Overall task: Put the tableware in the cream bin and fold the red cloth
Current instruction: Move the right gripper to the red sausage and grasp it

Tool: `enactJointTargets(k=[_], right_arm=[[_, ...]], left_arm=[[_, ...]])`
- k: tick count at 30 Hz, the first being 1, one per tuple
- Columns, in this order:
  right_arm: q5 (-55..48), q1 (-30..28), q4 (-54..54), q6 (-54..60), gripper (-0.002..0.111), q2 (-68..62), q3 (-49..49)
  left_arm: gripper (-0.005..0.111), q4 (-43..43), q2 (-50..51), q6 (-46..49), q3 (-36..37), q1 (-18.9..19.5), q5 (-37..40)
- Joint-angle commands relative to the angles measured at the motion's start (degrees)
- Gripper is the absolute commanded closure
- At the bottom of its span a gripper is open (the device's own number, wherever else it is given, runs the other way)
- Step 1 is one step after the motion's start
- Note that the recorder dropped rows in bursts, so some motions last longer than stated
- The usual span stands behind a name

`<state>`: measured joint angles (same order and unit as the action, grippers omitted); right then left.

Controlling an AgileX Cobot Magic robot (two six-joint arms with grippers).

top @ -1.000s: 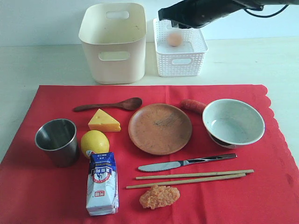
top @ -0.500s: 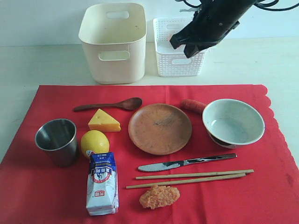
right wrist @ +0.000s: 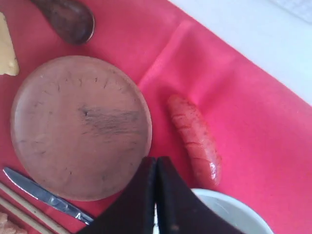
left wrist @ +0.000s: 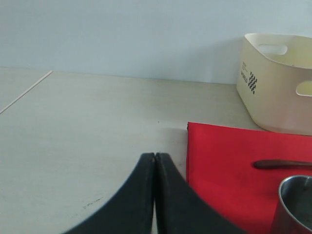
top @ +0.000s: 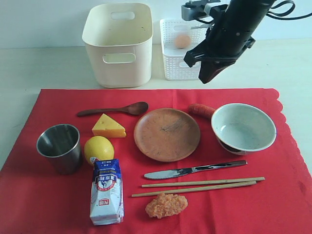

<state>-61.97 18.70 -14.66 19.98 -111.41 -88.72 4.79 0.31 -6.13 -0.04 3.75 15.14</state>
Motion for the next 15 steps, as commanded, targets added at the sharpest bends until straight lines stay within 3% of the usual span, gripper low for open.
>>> enactJointTargets(k=[1, 7, 12, 15], right_arm=[[-1.5, -0.1, 0.4, 0.4, 0.107, 0.9, -0.1], [0.6, -0.1, 0.4, 0.5, 0.089, 0.6, 3.5], [4.9, -0.1, 0.3, 3.1, 0.065, 0.6, 5.8], [6.4, -0.1, 0.2, 5.2, 0.059, 0.5, 5.8]], left_arm=[[0.104, -0.3, -0.3, -0.2, 0.0, -0.3, 0.0], [0.104, -0.3, -0.3, -0.2, 0.0, -0.3, 0.0], [0.104, -0.3, -0.3, -0.2, 0.0, -0.3, 0.0], [0.104, -0.3, -0.3, -0.2, 0.0, -0.3, 0.0]])
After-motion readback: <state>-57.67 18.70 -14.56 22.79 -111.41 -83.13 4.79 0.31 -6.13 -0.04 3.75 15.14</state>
